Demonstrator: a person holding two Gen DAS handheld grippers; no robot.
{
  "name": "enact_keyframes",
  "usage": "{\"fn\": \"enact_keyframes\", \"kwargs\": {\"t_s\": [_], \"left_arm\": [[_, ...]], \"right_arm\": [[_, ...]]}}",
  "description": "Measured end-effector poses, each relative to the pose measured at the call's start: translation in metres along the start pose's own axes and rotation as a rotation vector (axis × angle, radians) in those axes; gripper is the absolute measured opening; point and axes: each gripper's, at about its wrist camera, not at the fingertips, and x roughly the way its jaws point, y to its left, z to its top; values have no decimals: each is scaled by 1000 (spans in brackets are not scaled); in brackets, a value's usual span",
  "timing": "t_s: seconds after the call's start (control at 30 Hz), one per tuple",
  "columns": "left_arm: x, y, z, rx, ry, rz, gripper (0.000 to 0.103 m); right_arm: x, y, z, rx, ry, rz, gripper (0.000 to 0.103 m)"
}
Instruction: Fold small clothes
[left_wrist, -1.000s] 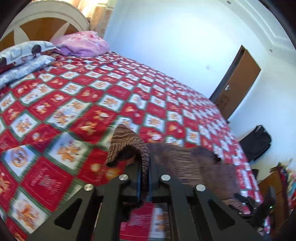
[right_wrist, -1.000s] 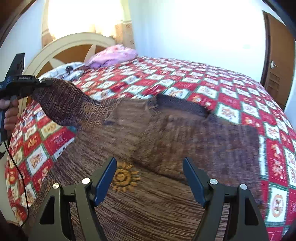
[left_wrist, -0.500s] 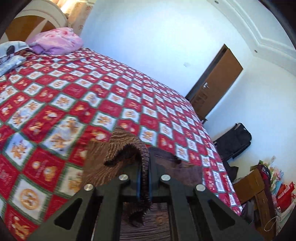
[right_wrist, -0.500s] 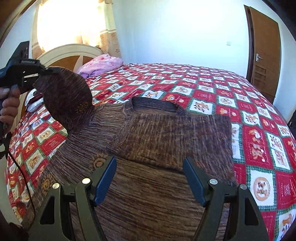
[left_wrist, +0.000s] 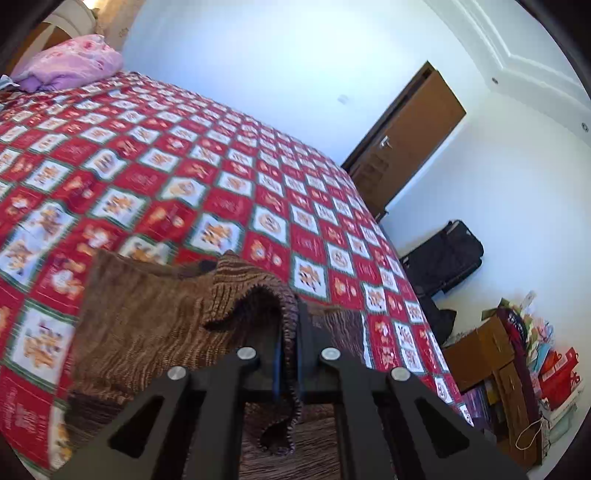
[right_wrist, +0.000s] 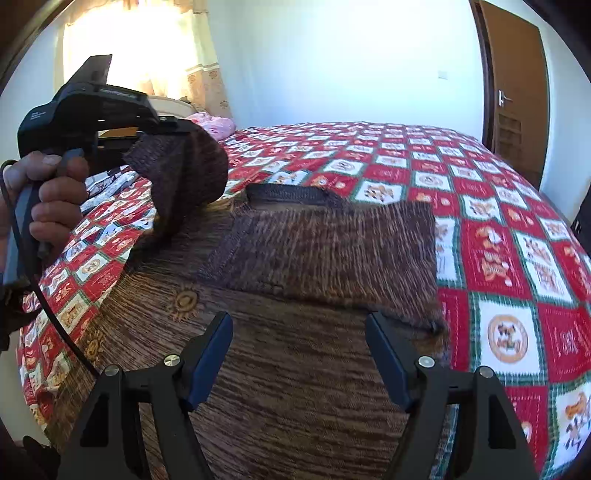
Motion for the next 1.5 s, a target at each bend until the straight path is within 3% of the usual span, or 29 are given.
{"fn": "enact_keyframes", "kwargs": {"t_s": [0.43, 0.57, 0.7, 0.77, 0.87, 0.93, 1.1, 1.23, 1.3, 1.43, 1.5], "left_arm": [[86, -28, -39, 71, 99, 91, 7], [89, -32, -49, 92, 148, 72, 31], [54, -30, -54, 192, 103, 72, 52], [33, -18, -54, 256, 67, 121, 58], [11, 22, -55, 345, 41, 309, 62], [5, 56, -53, 339, 58, 407, 62], [-3, 113, -53, 209, 109, 417, 62], [5, 114, -62, 209, 134, 409, 62], [10, 117, -64, 212, 144, 463, 62], [2, 134, -65, 192, 139, 470, 66], [1, 138, -66, 209, 129, 483, 76]], "right_arm": [[7, -10, -12, 19, 25, -4, 75], [9, -10, -16, 11, 28, 1, 75], [9, -13, -19, 22, 34, -7, 75], [8, -15, -16, 25, 39, -19, 75], [2, -13, -6, 20, 33, -20, 75], [1, -13, 9, 31, 38, 5, 75], [20, -2, 50, 12, 55, 0, 75], [61, 20, 79, -58, 106, -21, 75], [84, 30, 89, -76, 130, -27, 75], [134, 39, 100, -76, 191, -52, 75], [155, 38, 100, -84, 228, -102, 75]]}}
